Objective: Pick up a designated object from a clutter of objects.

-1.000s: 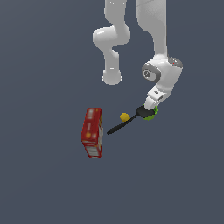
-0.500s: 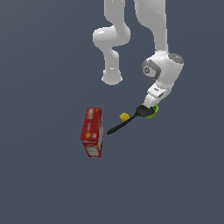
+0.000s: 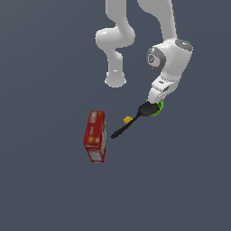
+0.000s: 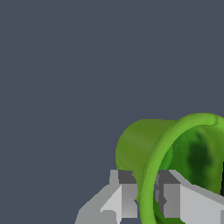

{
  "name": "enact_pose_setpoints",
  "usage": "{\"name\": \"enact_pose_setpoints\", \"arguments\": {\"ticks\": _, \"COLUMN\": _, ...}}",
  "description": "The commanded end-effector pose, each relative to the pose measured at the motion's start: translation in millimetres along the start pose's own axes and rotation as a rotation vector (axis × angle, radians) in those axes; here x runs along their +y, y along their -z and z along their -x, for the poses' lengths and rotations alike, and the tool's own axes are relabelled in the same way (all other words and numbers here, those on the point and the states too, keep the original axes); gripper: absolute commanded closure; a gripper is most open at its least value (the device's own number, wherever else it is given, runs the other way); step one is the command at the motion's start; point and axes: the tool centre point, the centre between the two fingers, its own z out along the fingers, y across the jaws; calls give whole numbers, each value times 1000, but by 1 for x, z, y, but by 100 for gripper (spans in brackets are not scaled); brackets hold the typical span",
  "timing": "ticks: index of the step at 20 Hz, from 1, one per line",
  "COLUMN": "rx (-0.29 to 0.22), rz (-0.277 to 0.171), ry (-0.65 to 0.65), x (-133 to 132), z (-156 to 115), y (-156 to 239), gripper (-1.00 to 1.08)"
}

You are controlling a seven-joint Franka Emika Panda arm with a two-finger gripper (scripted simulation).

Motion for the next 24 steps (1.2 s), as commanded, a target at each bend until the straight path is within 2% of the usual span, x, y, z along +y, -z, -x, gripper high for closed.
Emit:
{"name": "enact_pose_setpoints", "arguments": {"ticks": 1, "rx": 4, "rz": -2, "ry": 1, "x": 4, "z": 3, "y": 21, "gripper": 108}}
{"name": "enact_pose_setpoints", "arguments": {"ticks": 24, "rx": 5, "rz": -2, "ry": 1, "x": 55, "z": 35, "y": 221, "gripper": 108}}
